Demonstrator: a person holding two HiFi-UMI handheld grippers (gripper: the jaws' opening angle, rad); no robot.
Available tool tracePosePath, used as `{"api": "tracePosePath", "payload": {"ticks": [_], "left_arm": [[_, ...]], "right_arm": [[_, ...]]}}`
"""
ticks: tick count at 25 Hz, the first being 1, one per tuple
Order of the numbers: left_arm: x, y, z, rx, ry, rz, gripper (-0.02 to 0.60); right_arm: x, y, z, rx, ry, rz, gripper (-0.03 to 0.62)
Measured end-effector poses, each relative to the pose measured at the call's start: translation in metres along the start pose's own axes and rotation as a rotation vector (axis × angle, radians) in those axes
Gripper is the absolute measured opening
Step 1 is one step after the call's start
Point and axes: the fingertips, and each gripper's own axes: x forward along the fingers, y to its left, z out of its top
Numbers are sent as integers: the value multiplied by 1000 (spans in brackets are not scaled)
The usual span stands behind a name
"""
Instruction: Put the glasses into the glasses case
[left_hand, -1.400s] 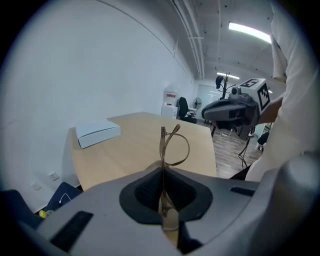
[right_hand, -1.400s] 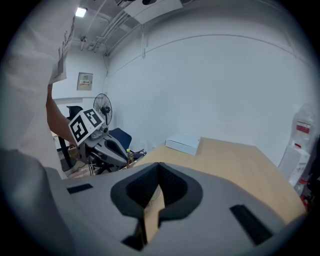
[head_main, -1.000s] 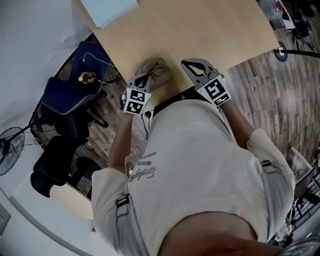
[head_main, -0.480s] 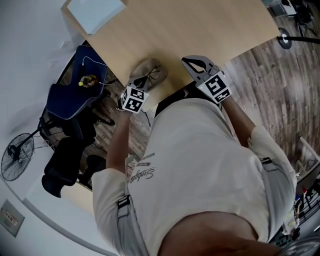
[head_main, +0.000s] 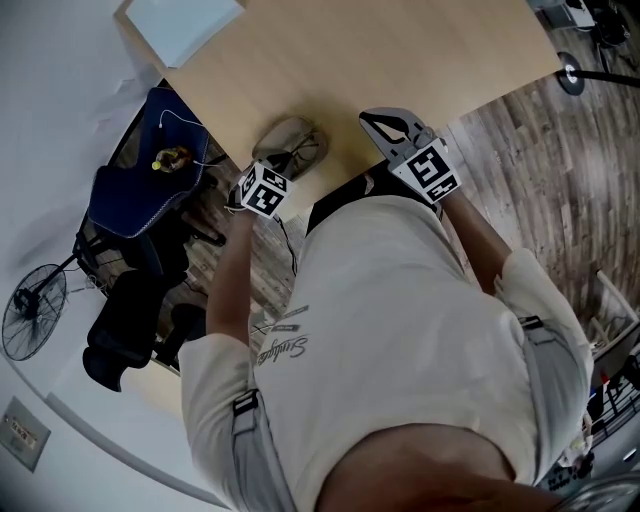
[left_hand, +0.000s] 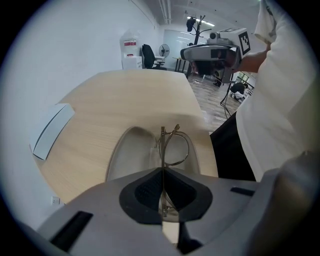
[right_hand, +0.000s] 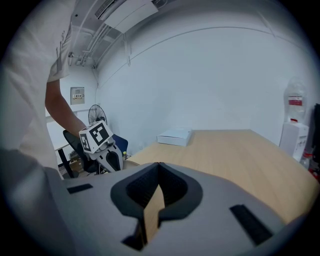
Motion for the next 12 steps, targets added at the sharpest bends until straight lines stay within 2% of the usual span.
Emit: {"api": "tracePosePath", "payload": {"ticks": [12], "left_arm": [[18,0,-7,52,104,-46,18]], "right_arm": [[8,-2,-9,11,15,19,-6]]}}
